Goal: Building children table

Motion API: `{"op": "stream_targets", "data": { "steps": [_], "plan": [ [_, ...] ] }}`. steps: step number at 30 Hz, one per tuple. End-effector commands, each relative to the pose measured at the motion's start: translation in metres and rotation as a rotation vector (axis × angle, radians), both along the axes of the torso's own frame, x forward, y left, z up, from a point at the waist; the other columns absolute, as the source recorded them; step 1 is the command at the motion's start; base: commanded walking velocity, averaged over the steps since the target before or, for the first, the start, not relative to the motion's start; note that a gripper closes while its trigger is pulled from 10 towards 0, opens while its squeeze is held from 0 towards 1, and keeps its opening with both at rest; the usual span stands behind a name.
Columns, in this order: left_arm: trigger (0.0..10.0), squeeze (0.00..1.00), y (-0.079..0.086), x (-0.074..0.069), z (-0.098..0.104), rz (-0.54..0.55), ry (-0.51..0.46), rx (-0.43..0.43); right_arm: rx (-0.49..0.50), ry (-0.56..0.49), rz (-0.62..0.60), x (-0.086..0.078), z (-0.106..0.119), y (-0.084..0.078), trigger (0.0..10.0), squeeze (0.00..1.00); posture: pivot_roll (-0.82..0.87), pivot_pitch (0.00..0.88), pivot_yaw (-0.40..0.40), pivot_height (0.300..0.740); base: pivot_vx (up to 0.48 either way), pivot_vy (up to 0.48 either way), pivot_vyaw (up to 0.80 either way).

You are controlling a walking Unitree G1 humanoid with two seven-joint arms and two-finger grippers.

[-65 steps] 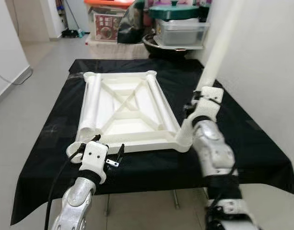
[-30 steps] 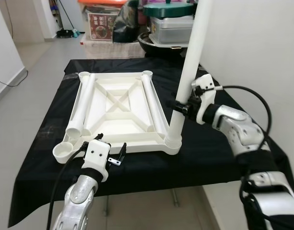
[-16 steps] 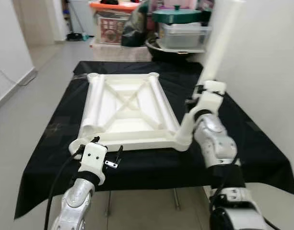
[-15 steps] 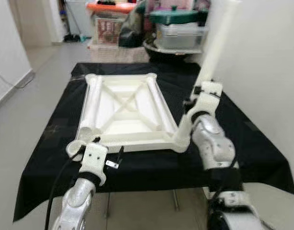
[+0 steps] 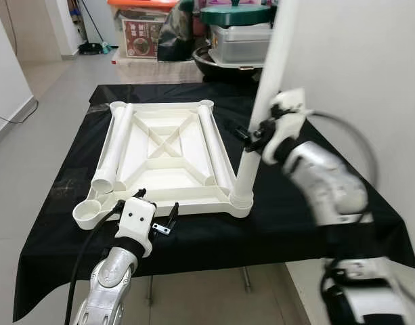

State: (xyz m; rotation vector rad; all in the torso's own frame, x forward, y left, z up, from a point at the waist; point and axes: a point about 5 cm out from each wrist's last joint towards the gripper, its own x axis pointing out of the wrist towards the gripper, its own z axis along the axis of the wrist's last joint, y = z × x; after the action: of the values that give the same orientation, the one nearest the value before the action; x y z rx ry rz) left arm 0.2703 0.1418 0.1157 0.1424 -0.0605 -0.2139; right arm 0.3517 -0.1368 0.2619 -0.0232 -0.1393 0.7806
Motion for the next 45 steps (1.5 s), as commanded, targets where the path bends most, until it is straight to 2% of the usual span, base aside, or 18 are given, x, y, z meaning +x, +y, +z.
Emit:
{"op": "stream_targets", "data": {
  "steps": [1,2,3,5,6,14,19,24,25,29,31,32,36,37,38,41,42,45],
  "plan": [
    [10.0,0.00,-0.001,0.001,-0.001,-0.008,-0.001,-0.005,-0.068,0.051,0.133,-0.004,-0.022,0.016,10.0,0.00,0.04,0.000,-0.072,0.740,0.000,0.000,0.00],
    [10.0,0.00,-0.001,0.001,0.000,-0.007,-0.003,-0.005,-0.096,0.060,0.150,-0.004,-0.028,0.016,10.0,0.00,0.04,0.000,-0.072,0.740,0.000,0.000,0.00],
    [10.0,0.00,-0.001,0.001,0.000,-0.006,-0.004,-0.005,-0.118,0.080,0.166,-0.004,-0.037,0.018,6.8,0.00,0.05,0.000,-0.074,0.740,0.000,0.000,0.00],
    [10.0,0.00,0.000,0.000,0.000,-0.006,-0.005,-0.005,-0.130,0.092,0.175,-0.005,-0.043,0.020,6.8,0.00,0.05,0.000,-0.074,0.740,0.000,0.000,0.00],
    [10.0,0.00,0.001,0.000,0.000,-0.005,-0.004,-0.003,-0.147,0.123,0.132,0.000,-0.053,0.020,0.0,0.00,0.05,0.000,-0.074,0.740,0.000,0.000,0.00],
    [10.0,0.00,0.002,-0.001,-0.001,-0.010,-0.001,0.003,-0.104,0.223,-0.046,0.011,-0.072,0.016,0.0,0.00,0.05,0.000,-0.066,0.740,0.000,0.000,0.00],
    [10.0,0.00,0.000,-0.001,-0.002,-0.015,0.000,0.002,0.014,0.386,-0.834,0.023,-0.107,-0.042,0.0,0.00,0.04,0.000,-0.064,0.740,0.000,0.000,0.00],
    [10.0,0.00,-0.001,-0.002,-0.002,-0.017,0.003,0.001,0.048,0.387,-0.996,0.009,-0.110,-0.041,0.0,0.00,0.04,0.000,-0.062,0.740,0.000,0.000,0.00],
    [10.0,0.00,-0.001,-0.003,-0.003,-0.017,0.005,0.000,0.058,0.381,-0.959,0.002,-0.107,-0.023,9.6,0.00,0.03,0.000,-0.055,0.740,0.000,0.000,0.00],
    [10.0,0.00,-0.001,-0.003,-0.004,-0.025,0.010,0.002,0.095,0.321,-0.816,-0.010,-0.090,0.015,10.0,0.00,0.02,0.000,-0.049,0.740,0.000,0.000,0.00],
    [10.0,0.00,-0.001,-0.003,-0.004,-0.025,0.010,0.002,0.095,0.321,-0.816,-0.010,-0.090,0.015,10.0,0.00,0.02,0.000,-0.049,0.740,0.000,0.000,0.00],
    [10.0,0.00,-0.002,-0.002,-0.004,-0.028,0.011,0.002,0.129,0.281,-0.726,-0.013,-0.080,0.027,10.0,1.00,0.01,0.000,-0.049,0.740,0.000,0.000,0.00],
    [10.0,0.00,-0.002,0.001,-0.003,-0.025,0.005,0.000,0.143,0.175,-0.511,-0.009,-0.055,0.035,10.0,1.00,0.01,0.000,-0.051,0.740,0.000,0.000,0.00],
    [10.0,0.00,-0.002,0.001,-0.003,-0.024,0.005,-0.001,0.147,0.123,-0.314,-0.012,-0.042,0.037,10.0,0.00,0.01,0.000,-0.055,0.740,0.000,0.000,0.00],
    [10.0,0.00,-0.002,0.001,-0.003,-0.024,0.005,-0.001,0.146,0.088,-0.175,-0.016,-0.033,0.038,10.0,0.00,0.01,0.000,-0.055,0.740,0.000,0.000,0.00],
    [10.0,0.00,-0.002,0.001,-0.003,-0.024,0.005,-0.001,0.146,0.088,-0.175,-0.016,-0.033,0.038,10.0,0.00,0.01,0.000,-0.055,0.740,0.000,0.000,0.00],
    [10.0,0.00,-0.002,0.001,-0.004,-0.024,0.006,-0.002,0.049,-0.001,0.063,-0.029,-0.028,0.042,10.0,0.00,0.02,0.000,-0.061,0.740,0.000,0.000,0.00],
    [10.0,0.00,-0.002,0.001,-0.004,-0.023,0.005,-0.002,-0.023,-0.018,0.114,-0.031,-0.035,0.047,10.0,0.00,0.03,0.000,-0.065,0.740,0.000,0.000,0.00]
  ]
}}
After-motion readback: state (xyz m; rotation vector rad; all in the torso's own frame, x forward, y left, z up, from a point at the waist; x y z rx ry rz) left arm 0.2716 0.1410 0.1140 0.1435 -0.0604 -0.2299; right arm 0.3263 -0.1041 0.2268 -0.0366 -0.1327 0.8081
